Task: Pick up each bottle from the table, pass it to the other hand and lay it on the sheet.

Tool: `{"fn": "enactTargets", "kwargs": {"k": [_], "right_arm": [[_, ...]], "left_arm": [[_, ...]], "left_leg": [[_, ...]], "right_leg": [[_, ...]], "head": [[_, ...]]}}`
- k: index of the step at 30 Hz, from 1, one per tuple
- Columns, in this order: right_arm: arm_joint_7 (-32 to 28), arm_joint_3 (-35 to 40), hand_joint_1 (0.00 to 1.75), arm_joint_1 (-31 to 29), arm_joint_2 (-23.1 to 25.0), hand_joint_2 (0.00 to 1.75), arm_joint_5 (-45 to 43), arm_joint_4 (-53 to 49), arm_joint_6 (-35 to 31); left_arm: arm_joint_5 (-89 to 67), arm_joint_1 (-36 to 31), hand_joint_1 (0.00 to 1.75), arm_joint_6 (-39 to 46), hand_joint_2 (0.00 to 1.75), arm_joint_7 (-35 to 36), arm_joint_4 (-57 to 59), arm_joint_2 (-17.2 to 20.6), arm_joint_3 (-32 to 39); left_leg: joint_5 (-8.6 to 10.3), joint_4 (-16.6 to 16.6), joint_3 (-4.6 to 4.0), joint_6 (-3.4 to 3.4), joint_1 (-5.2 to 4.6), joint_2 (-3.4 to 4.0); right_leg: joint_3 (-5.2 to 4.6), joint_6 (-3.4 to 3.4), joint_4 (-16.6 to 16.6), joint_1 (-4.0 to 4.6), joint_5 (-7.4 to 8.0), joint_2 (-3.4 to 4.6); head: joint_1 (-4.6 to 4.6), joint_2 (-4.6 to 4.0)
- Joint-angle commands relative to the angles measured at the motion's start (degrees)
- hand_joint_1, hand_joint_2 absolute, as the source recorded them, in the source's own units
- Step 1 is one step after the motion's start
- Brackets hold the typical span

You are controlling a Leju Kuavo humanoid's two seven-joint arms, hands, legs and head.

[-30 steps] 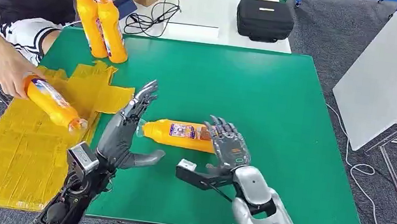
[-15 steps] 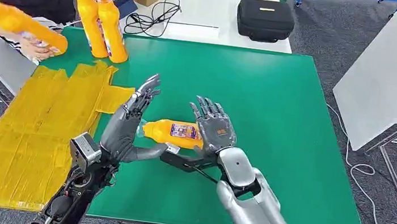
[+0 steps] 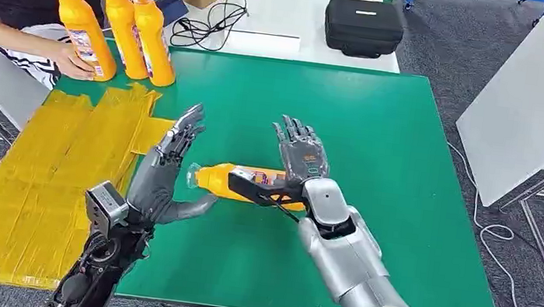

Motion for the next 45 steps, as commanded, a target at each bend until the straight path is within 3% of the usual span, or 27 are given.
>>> {"fn": "enactTargets", "kwargs": {"k": [1,4,24,39,45], "right_arm": [[-3.1,-6.5,0.00,-9.1,3.1,1.75,-3.8,19.0,2.4],[-5.7,-10.2,0.00,-9.6,3.6,1.75,-7.7,21.7,4.7],[-7.3,-9.7,0.00,-8.6,4.7,1.75,-10.0,25.0,9.9],[0.4,-10.8,0.00,-6.7,1.4,1.75,-10.5,28.5,16.0],[0.2,-11.1,0.00,-6.0,0.5,1.75,-10.4,28.8,16.4]], "left_arm": [[0.2,-2.6,0.00,-0.5,1.75,0.3,2.7,0.1,1.2],[0.5,-3.2,0.00,-0.7,1.75,0.5,3.0,0.1,1.1],[1.3,-4.7,0.00,-0.9,1.75,1.9,4.4,-0.7,1.7],[1.6,-8.6,0.00,-1.3,1.75,2.1,10.8,-2.6,0.3],[1.5,-9.2,0.00,-1.1,1.75,2.1,12.2,-3.0,0.0]], "left_leg": [[-0.02,0.0,0.09,-0.03,0.00,-0.01],[0.00,0.0,0.03,-0.02,-0.02,-0.04],[-0.04,0.0,0.09,-0.04,0.01,-0.03],[0.00,0.0,0.12,-0.02,0.00,-0.17],[0.00,0.0,0.18,-0.02,0.02,-0.24]], "right_leg": [[0.10,0.05,0.0,-0.01,-0.03,-0.08],[0.03,0.04,0.0,-0.03,-0.02,-0.08],[0.09,0.07,0.0,0.01,-0.04,-0.12],[0.16,0.07,-0.1,0.00,-0.04,-0.26],[0.24,0.09,-0.1,0.01,-0.06,-0.34]], "head": [[-0.02,0.00],[0.00,0.00],[0.00,0.00],[-0.02,0.00],[0.00,0.00]]}}
